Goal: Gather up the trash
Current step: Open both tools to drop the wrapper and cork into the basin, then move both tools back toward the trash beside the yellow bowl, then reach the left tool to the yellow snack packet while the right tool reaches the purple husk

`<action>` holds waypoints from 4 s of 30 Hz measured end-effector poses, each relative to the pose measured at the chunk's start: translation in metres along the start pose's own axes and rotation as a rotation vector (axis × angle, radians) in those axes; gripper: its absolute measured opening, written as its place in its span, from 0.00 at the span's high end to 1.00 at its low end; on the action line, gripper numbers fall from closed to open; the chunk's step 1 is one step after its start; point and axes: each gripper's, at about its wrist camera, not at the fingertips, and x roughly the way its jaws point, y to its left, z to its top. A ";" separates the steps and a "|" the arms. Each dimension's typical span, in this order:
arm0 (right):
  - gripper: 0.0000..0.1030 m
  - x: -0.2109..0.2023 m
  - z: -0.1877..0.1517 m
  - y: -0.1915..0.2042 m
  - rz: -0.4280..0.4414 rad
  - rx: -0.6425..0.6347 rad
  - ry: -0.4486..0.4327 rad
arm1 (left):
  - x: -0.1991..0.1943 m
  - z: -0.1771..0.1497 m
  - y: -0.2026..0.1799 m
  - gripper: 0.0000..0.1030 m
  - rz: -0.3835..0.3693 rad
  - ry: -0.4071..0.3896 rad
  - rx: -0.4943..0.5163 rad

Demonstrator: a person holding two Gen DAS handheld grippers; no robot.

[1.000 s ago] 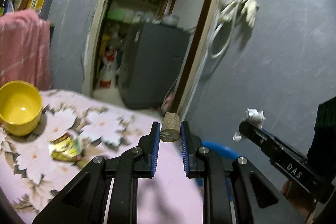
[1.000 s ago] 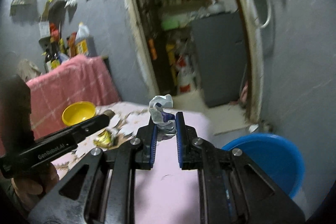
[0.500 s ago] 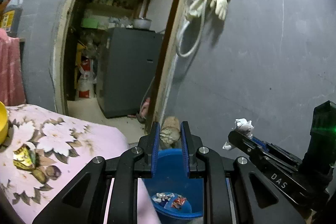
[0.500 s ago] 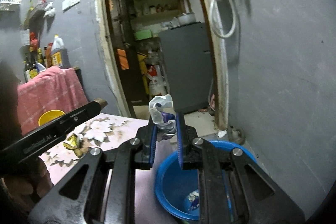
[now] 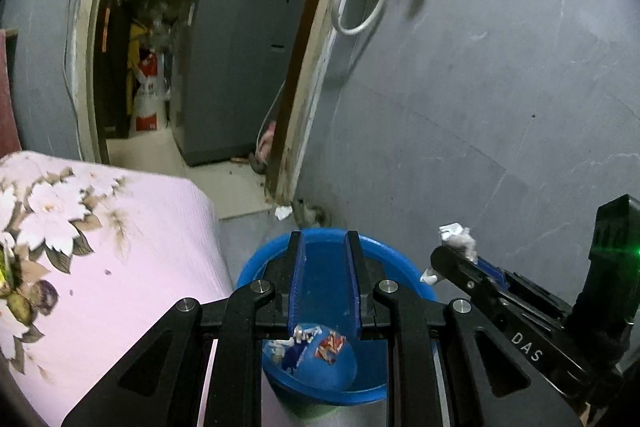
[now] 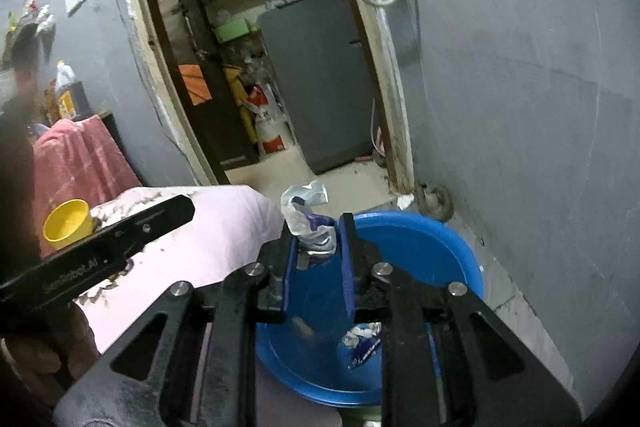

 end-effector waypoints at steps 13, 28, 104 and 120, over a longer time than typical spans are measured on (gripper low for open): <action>0.25 0.009 -0.007 -0.002 -0.029 0.022 0.031 | 0.007 -0.009 0.014 0.69 0.044 0.039 -0.015; 0.00 -0.029 0.009 0.039 -0.026 -0.033 -0.075 | -0.075 0.000 0.048 0.37 0.152 -0.097 -0.069; 0.19 0.133 -0.058 0.279 0.282 -0.489 0.307 | -0.134 -0.051 0.271 0.32 0.402 0.094 -0.238; 0.37 0.170 -0.067 0.282 0.350 -0.470 0.441 | -0.111 -0.049 0.287 0.58 0.313 0.158 -0.350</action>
